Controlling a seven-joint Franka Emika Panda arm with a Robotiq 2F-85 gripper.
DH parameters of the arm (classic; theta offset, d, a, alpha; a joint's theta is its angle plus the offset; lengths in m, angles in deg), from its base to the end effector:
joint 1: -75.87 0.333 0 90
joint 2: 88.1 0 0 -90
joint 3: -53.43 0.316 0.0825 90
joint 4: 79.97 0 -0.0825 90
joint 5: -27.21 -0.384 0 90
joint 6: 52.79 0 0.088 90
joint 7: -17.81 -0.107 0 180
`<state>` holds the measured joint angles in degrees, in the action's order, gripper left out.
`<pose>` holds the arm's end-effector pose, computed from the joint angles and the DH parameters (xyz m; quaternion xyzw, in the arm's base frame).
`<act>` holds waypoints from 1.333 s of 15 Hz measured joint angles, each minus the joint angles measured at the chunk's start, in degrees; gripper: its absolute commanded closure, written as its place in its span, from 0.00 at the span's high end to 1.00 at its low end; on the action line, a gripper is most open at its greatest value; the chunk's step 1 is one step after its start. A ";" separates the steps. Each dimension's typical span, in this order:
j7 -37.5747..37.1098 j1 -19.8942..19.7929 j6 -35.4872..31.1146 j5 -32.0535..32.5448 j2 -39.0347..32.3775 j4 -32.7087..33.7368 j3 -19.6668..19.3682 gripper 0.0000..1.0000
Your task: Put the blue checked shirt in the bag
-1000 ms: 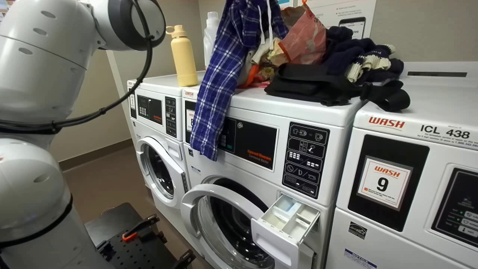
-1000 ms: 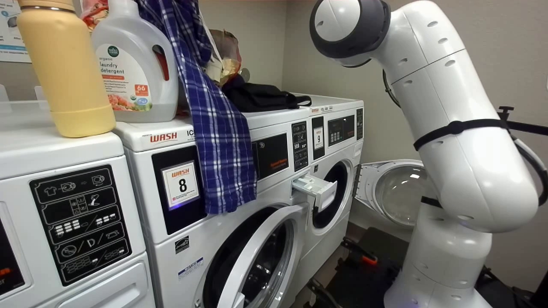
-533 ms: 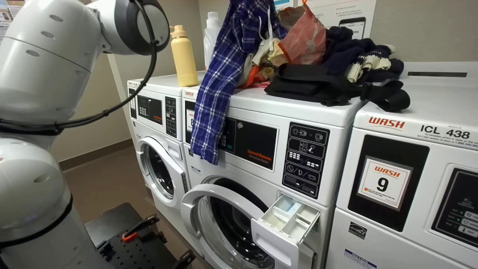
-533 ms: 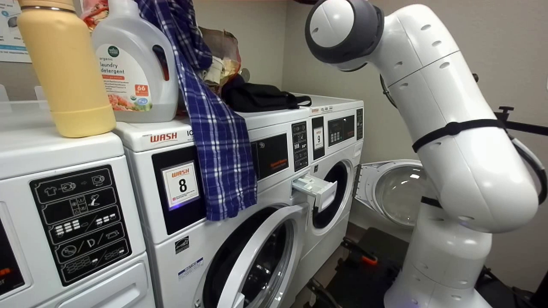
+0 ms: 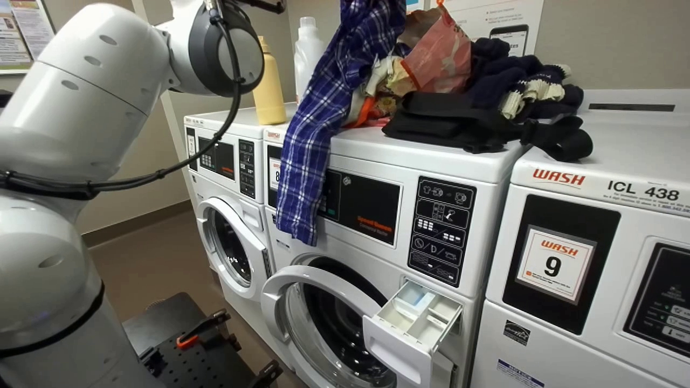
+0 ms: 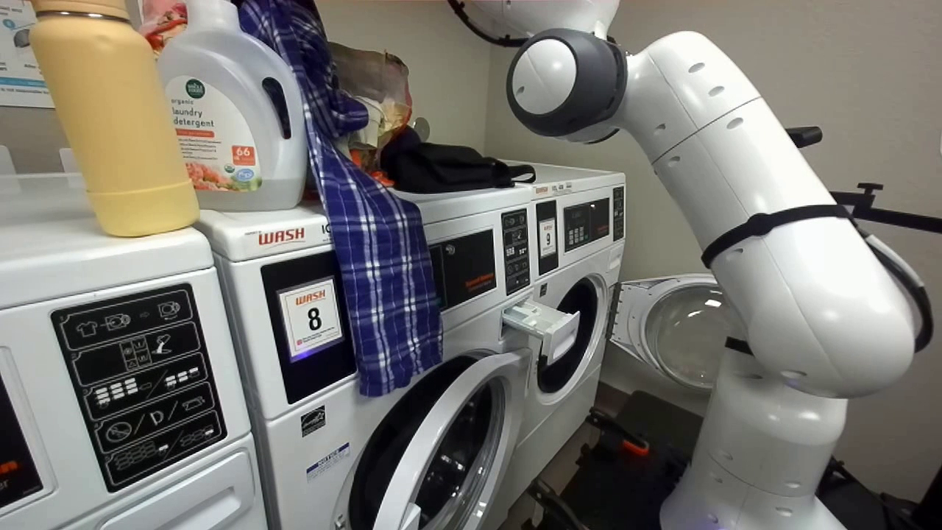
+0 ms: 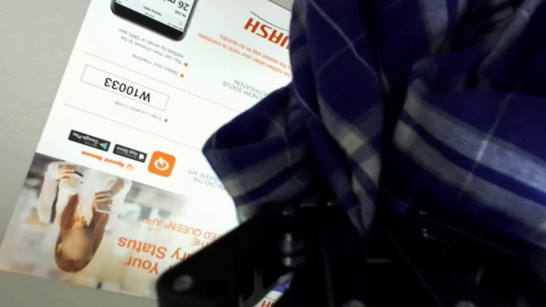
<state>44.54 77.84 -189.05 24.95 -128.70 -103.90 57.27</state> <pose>0.7073 0.0400 0.8092 0.7831 0.2048 0.5824 0.0746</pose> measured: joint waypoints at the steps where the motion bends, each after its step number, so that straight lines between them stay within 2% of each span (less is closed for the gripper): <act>1: 0.00 -0.42 0.39 0.41 -0.56 0.39 -0.47 0.01; 12: 0.04 -4.16 1.75 6.36 -5.35 0.43 -5.59 0.01; 20: -0.01 -4.68 5.14 11.60 -6.74 0.56 -10.29 0.01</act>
<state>44.53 73.16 -183.92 36.55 -135.44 -103.33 46.98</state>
